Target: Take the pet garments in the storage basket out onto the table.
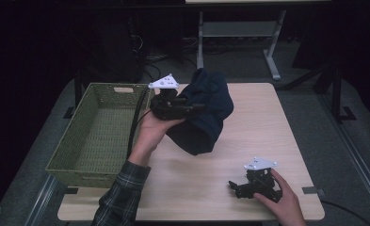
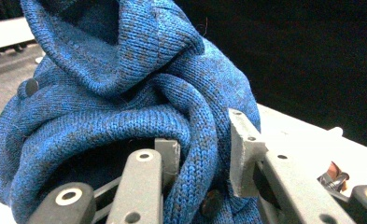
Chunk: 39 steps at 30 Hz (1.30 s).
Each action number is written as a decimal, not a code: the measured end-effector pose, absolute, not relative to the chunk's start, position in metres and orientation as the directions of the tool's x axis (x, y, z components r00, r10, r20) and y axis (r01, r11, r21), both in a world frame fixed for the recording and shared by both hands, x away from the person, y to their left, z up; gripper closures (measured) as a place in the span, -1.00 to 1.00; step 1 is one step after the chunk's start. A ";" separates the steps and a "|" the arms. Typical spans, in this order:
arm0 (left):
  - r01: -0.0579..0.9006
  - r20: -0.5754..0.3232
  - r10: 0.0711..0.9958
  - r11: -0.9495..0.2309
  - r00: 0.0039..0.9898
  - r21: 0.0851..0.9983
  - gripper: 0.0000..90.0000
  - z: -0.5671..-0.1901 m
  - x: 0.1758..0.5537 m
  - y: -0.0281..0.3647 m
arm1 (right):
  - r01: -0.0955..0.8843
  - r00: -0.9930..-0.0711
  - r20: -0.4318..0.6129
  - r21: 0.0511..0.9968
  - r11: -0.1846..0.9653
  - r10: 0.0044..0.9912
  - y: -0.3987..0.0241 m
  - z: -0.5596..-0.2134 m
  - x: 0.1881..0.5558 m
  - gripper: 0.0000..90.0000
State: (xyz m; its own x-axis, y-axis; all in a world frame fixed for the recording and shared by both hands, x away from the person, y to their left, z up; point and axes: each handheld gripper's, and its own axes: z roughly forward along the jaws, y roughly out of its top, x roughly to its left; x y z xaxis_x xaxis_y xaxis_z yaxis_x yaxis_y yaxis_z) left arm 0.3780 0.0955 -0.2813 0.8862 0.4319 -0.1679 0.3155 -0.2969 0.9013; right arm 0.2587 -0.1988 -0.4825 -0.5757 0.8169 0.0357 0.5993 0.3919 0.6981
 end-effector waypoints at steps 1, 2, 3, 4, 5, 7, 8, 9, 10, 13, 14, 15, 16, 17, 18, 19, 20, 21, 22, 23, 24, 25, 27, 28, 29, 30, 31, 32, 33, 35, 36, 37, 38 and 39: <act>0.317 -0.168 0.428 -0.304 0.888 0.899 0.52 -0.283 0.379 0.092 | 0.599 -0.576 0.036 0.698 0.392 0.817 -0.199 -0.482 0.259 -1.00; 0.318 -0.169 0.425 -0.309 0.889 0.896 0.53 -0.285 0.379 0.089 | 0.600 -0.575 0.037 0.698 0.390 0.817 -0.199 -0.482 0.259 -1.00; 0.321 -0.172 0.422 -0.314 0.890 0.893 0.53 -0.288 0.380 0.085 | 0.599 -0.576 0.036 0.698 0.392 0.817 -0.199 -0.482 0.259 -1.00; 0.324 -0.174 0.419 -0.320 0.891 0.890 0.52 -0.290 0.381 0.082 | 0.599 -0.576 0.036 0.698 0.392 0.816 -0.199 -0.483 0.259 -1.00; 0.327 -0.176 0.418 -0.324 0.891 0.888 0.52 -0.292 0.382 0.078 | 0.600 -0.576 0.036 0.698 0.392 0.817 -0.199 -0.482 0.259 -1.00; 0.332 -0.179 0.412 -0.337 0.894 0.881 0.52 -0.297 0.383 0.072 | 0.600 -0.576 0.037 0.698 0.392 0.817 -0.199 -0.482 0.259 -1.00; 0.337 -0.184 0.410 -0.338 0.893 0.879 0.52 -0.300 0.384 0.068 | 0.600 -0.575 0.038 0.698 0.390 0.817 -0.199 -0.482 0.259 -1.00; 0.338 -0.185 0.408 -0.345 0.894 0.875 0.52 -0.302 0.385 0.065 | 0.600 -0.575 0.039 0.698 0.390 0.817 -0.198 -0.482 0.259 -1.00; 0.340 -0.185 0.406 -0.350 0.895 0.873 0.52 -0.305 0.385 0.062 | 0.600 -0.575 0.038 0.698 0.390 0.817 -0.198 -0.483 0.259 -1.00; 0.344 -0.187 0.399 -0.369 0.898 0.863 0.52 -0.314 0.387 0.053 | 0.600 -0.576 0.039 0.698 0.390 0.817 -0.198 -0.482 0.259 -1.00; 0.348 -0.190 0.398 -0.375 0.898 0.859 0.52 -0.317 0.388 0.050 | 0.600 -0.576 0.038 0.698 0.390 0.817 -0.198 -0.482 0.259 -1.00; 0.350 -0.191 0.397 -0.381 0.898 0.856 0.52 -0.320 0.389 0.048 | 0.600 -0.576 0.039 0.698 0.390 0.817 -0.198 -0.482 0.259 -1.00; 0.355 -0.194 0.398 -0.385 0.897 0.852 0.52 -0.324 0.391 0.045 | 0.599 -0.576 0.040 0.700 0.389 0.816 -0.198 -0.483 0.259 -1.00; 0.361 -0.199 0.399 -0.389 0.895 0.848 0.52 -0.327 0.392 0.043 | 0.599 -0.576 0.039 0.699 0.390 0.816 -0.198 -0.483 0.259 -1.00; 0.366 -0.202 0.398 -0.395 0.895 0.842 0.52 -0.331 0.394 0.040 | 0.599 -0.577 0.039 0.699 0.390 0.816 -0.198 -0.483 0.259 -1.00; 0.373 -0.209 0.399 -0.395 0.893 0.839 0.52 -0.335 0.396 0.037 | 0.599 -0.578 0.040 0.699 0.391 0.815 -0.198 -0.483 0.259 -1.00; 0.380 -0.216 0.398 -0.400 0.892 0.834 0.52 -0.338 0.398 0.034 | 0.599 -0.578 0.039 0.699 0.391 0.815 -0.198 -0.483 0.259 -1.00; 0.387 -0.221 0.400 -0.401 0.890 0.830 0.52 -0.342 0.399 0.031 | 0.599 -0.578 0.040 0.699 0.391 0.815 -0.198 -0.483 0.259 -1.00; 0.390 -0.222 0.400 -0.408 0.889 0.826 0.52 -0.346 0.401 0.029 | 0.599 -0.578 0.039 0.699 0.391 0.815 -0.198 -0.483 0.259 -1.00; 0.395 -0.225 0.402 -0.412 0.887 0.821 0.52 -0.350 0.403 0.026 | 0.598 -0.579 0.039 0.699 0.391 0.815 -0.198 -0.483 0.259 -1.00; 0.399 -0.225 0.405 -0.418 0.886 0.816 0.52 -0.354 0.405 0.023 | 0.599 -0.578 0.039 0.699 0.391 0.815 -0.198 -0.483 0.259 -1.00; 0.402 -0.224 0.408 -0.426 0.885 0.810 0.52 -0.358 0.408 0.020 | 0.599 -0.578 0.038 0.698 0.392 0.815 -0.198 -0.482 0.258 -1.00; 0.406 -0.222 0.411 -0.441 0.884 0.800 0.52 -0.366 0.412 0.015 | 0.599 -0.578 0.038 0.698 0.392 0.815 -0.198 -0.482 0.258 -1.00; 0.410 -0.222 0.415 -0.447 0.882 0.795 0.52 -0.370 0.414 0.012 | 0.599 -0.578 0.039 0.698 0.392 0.815 -0.198 -0.482 0.258 -1.00; 0.413 -0.218 0.420 -0.457 0.881 0.788 0.52 -0.374 0.416 0.009 | 0.600 -0.578 0.039 0.698 0.392 0.815 -0.198 -0.482 0.258 -1.00; 0.420 -0.220 0.426 -0.463 0.878 0.781 0.52 -0.379 0.418 0.007 | 0.600 -0.578 0.039 0.698 0.392 0.815 -0.198 -0.482 0.258 -1.00; 0.426 -0.219 0.432 -0.469 0.875 0.774 0.52 -0.383 0.420 0.005 | 0.599 -0.578 0.039 0.698 0.392 0.815 -0.198 -0.482 0.258 -1.00; 0.429 -0.217 0.435 -0.478 0.874 0.767 0.52 -0.388 0.422 0.003 | 0.599 -0.578 0.040 0.699 0.391 0.815 -0.198 -0.483 0.258 -1.00; 0.437 -0.223 0.440 -0.479 0.870 0.761 0.52 -0.392 0.423 0.001 | 0.599 -0.578 0.039 0.699 0.391 0.815 -0.198 -0.483 0.258 -1.00; 0.448 -0.226 0.446 -0.495 0.866 0.744 0.51 -0.400 0.427 -0.002 | 0.599 -0.579 0.039 0.699 0.392 0.815 -0.198 -0.483 0.258 -1.00; 0.451 -0.223 0.450 -0.502 0.865 0.738 0.51 -0.404 0.428 -0.003 | 0.599 -0.579 0.039 0.699 0.392 0.814 -0.198 -0.483 0.258 -1.00; 0.455 -0.221 0.454 -0.509 0.863 0.731 0.51 -0.407 0.430 -0.004 | 0.597 -0.579 0.038 0.699 0.393 0.814 -0.198 -0.483 0.259 -1.00; 0.464 -0.228 0.457 -0.510 0.860 0.725 0.50 -0.410 0.431 -0.005 | 0.601 -0.578 0.042 0.697 0.391 0.815 -0.198 -0.483 0.258 -1.00; 0.465 -0.227 0.458 -0.516 0.859 0.720 0.50 -0.413 0.432 -0.005 | 0.598 -0.579 0.039 0.699 0.392 0.814 -0.198 -0.483 0.258 -1.00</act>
